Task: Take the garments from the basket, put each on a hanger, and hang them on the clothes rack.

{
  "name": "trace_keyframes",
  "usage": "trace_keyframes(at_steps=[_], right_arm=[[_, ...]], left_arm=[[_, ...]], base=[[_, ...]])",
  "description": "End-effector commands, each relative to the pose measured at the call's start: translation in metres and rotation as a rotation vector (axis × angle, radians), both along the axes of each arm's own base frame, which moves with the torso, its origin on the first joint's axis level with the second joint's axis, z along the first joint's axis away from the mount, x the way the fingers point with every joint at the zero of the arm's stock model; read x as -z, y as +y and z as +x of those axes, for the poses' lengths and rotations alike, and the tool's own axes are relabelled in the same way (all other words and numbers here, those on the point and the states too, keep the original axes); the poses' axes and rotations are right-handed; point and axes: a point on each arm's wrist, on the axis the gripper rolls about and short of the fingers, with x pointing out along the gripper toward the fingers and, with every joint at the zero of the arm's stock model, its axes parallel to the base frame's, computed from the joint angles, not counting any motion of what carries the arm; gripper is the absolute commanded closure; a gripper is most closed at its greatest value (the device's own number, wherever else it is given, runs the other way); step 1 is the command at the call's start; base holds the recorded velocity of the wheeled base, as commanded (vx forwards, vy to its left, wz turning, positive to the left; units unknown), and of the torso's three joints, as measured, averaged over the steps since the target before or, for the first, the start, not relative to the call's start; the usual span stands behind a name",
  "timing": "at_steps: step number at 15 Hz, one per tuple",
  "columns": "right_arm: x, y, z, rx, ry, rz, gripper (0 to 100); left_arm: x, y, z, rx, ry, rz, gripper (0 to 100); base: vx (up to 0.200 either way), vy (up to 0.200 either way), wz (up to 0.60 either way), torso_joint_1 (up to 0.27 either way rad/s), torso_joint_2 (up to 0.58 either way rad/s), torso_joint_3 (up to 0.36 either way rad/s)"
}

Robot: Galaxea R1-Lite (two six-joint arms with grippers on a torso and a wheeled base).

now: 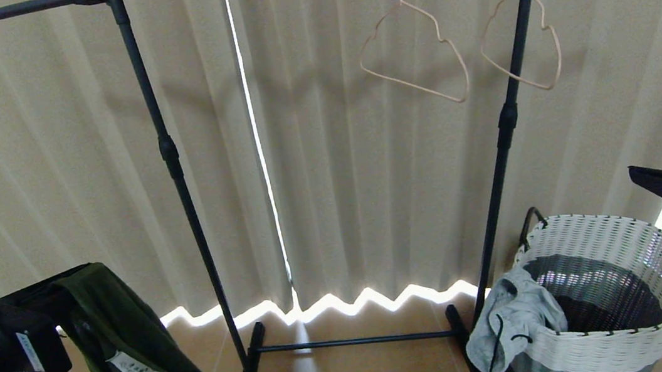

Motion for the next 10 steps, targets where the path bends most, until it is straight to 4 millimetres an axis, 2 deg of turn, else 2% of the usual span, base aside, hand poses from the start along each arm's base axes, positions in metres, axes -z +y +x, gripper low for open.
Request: trace_keyframes(at_steps=[1,3,6,10], right_arm=[[-0.0001,-0.0005,-0.0018,0.000,-0.004,0.001,0],[-0.0003,-0.0006,-0.0022,0.000,-0.005,0.001,0],[0.0012,-0.0021,-0.0082,-0.001,-0.010,0.003,0],[0.0008,-0.0022,-0.0086,-0.001,-0.013,0.004,0]], left_arm=[[0.0013,0.0002,-0.0024,0.005,-0.003,0.008,100],[0.0010,0.0002,-0.0027,0.005,-0.006,0.007,100],[0.0015,0.0010,-0.0058,0.006,-0.019,0.005,100],[0.0019,0.0019,-0.0086,0.004,-0.057,-0.002,100]], base=[[0.000,0.000,0.00,0.000,0.00,0.000],[0.000,0.000,0.00,0.063,-0.14,-0.063],[0.000,0.000,0.00,0.147,-0.16,-0.229],[0.000,0.000,0.00,0.160,-0.58,-0.254]])
